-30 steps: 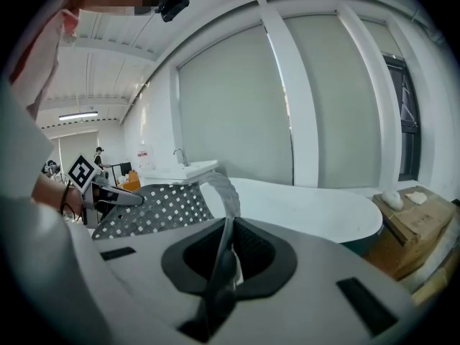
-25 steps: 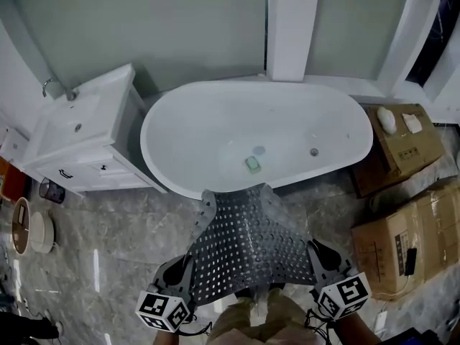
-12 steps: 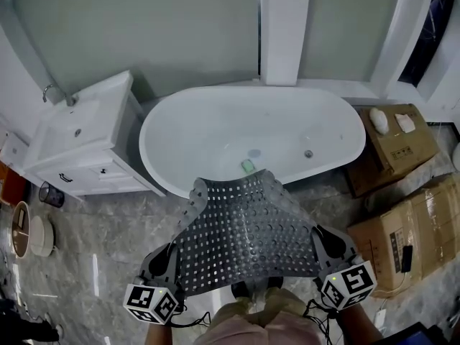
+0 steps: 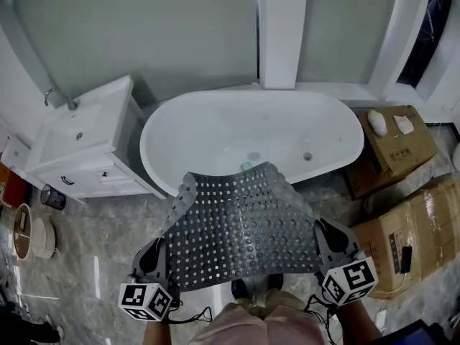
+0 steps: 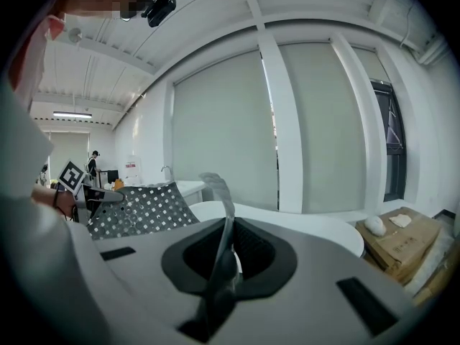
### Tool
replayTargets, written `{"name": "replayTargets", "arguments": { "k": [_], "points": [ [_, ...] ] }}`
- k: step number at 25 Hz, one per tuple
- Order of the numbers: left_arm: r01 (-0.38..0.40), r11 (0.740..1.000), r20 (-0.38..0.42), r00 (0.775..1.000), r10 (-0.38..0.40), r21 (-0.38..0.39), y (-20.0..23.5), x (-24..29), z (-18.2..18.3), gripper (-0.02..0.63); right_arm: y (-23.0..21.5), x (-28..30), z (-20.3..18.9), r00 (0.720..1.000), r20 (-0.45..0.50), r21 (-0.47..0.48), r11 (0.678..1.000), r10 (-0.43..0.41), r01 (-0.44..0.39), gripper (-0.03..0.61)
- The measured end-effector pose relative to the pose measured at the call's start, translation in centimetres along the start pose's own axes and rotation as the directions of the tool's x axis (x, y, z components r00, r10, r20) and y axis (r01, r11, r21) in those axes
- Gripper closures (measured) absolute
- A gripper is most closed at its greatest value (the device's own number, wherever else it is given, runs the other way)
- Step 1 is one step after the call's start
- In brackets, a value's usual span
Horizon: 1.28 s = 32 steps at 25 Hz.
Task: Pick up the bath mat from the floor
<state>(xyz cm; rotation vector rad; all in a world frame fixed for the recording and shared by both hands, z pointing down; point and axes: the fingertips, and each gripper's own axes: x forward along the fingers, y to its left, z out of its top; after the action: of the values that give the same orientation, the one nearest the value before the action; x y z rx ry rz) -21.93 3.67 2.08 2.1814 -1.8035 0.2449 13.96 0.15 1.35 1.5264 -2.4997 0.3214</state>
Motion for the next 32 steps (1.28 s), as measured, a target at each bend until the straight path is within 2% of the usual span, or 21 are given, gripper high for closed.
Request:
{"name": "replayTargets", "arguments": {
  "k": [7,12,19,32],
  "points": [
    [-0.072,0.997,0.040,0.997,0.071,0.007,1.0,-0.1,1.7,0.577,-0.2,0.5,1.1,1.000,0.016,-0.003,1.000,-0.011,0.011,0.549],
    [-0.099,0.995,0.068,0.993,0.098,0.013,0.8,0.0,2.6,0.577,0.0,0.9,1.9,0.999,0.033,-0.039,0.999,0.002,0.000,0.549],
    [-0.105,0.994,0.091,0.991,0.101,0.035,0.0,0.8,4.1,0.577,0.4,2.0,3.2,0.999,0.041,-0.060,0.998,0.012,-0.009,0.549],
    [-0.094,0.995,0.101,0.991,0.089,0.045,-1.3,1.5,4.4,0.577,0.2,1.9,3.5,0.998,0.062,-0.061,0.998,0.002,0.002,0.549]
  ]
}}
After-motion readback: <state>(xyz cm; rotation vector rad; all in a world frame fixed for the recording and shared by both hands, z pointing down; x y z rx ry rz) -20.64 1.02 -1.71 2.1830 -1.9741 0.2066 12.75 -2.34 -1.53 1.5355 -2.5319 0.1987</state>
